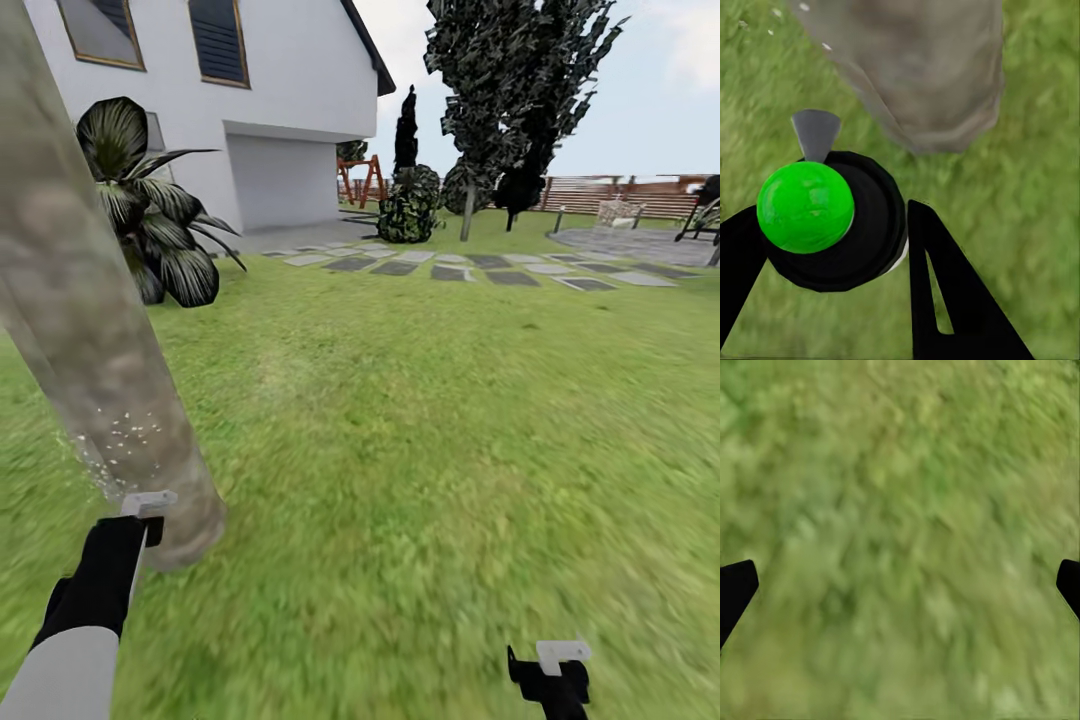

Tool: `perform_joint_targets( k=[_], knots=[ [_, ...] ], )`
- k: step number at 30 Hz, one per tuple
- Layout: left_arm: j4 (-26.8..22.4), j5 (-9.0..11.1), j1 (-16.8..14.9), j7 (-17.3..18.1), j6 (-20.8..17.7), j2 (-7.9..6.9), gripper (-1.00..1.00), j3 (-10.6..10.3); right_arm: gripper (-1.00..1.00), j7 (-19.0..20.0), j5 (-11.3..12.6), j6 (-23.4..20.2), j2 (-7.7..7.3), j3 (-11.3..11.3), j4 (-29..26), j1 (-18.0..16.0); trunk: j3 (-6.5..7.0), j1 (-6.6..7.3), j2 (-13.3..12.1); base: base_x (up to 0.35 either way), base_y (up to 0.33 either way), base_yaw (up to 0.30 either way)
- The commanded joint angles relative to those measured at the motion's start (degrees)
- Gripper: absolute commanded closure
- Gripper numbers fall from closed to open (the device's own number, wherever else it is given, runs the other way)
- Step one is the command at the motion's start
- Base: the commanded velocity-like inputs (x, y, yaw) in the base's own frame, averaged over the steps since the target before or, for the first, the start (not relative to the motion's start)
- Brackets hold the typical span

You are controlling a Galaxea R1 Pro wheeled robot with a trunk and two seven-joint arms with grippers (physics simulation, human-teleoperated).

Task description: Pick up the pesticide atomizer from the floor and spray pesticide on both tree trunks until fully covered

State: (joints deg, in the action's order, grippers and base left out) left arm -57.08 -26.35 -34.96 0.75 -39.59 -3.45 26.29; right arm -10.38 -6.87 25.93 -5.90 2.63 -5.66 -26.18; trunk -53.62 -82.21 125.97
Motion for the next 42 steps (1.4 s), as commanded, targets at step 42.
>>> perform_joint_targets(
  k=[42],
  knots=[
    [1.6, -0.4, 0.9, -0.6, 7.4, 0.80, 1.00, 3.3, -1.00, -0.3, -0.6, 0.2, -0.16, 0.4, 0.0, 0.0, -0.05, -0.01, 0.0, 0.132, -0.246, 0.158]
  ],
)
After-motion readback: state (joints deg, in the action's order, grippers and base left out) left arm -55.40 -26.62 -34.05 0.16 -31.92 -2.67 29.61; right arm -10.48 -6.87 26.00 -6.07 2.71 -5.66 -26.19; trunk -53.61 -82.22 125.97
